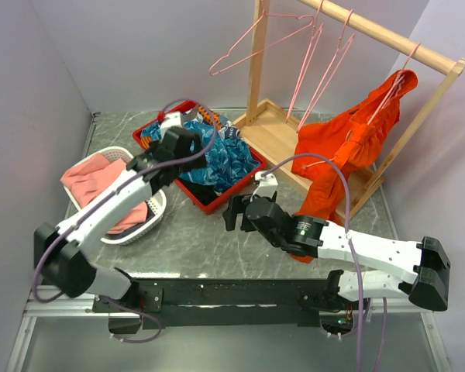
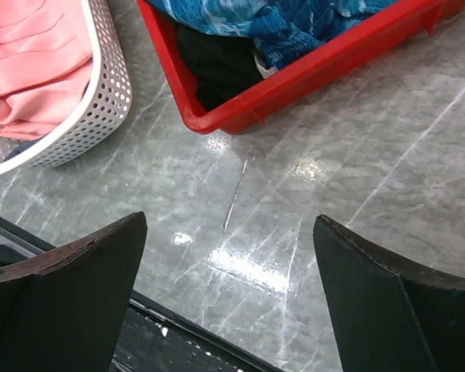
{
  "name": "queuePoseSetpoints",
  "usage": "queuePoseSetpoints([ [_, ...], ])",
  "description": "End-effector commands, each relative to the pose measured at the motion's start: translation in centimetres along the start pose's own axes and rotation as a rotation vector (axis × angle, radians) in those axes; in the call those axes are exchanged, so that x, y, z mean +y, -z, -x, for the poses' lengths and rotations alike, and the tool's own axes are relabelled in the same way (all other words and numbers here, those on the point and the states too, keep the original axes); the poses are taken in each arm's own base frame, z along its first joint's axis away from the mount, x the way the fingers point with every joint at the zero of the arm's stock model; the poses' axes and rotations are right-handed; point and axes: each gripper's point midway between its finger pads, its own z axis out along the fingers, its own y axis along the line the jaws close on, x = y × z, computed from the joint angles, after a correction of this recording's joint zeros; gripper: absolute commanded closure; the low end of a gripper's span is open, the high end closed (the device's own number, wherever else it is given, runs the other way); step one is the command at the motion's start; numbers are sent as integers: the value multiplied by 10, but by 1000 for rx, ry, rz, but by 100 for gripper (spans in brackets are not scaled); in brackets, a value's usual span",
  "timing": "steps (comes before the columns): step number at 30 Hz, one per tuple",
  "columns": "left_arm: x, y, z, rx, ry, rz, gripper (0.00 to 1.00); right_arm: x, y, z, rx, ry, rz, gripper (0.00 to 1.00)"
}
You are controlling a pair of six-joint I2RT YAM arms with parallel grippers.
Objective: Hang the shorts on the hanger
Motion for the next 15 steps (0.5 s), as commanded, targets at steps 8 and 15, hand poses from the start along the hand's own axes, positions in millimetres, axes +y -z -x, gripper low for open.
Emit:
queuePoseSetpoints([
  [8, -8, -86, 48, -3, -76, 140, 5, -4, 7, 9, -44, -29, -10, 4],
  [15, 0, -127, 24, 50, -150, 227, 18, -9, 10, 7, -49, -42, -6, 4],
])
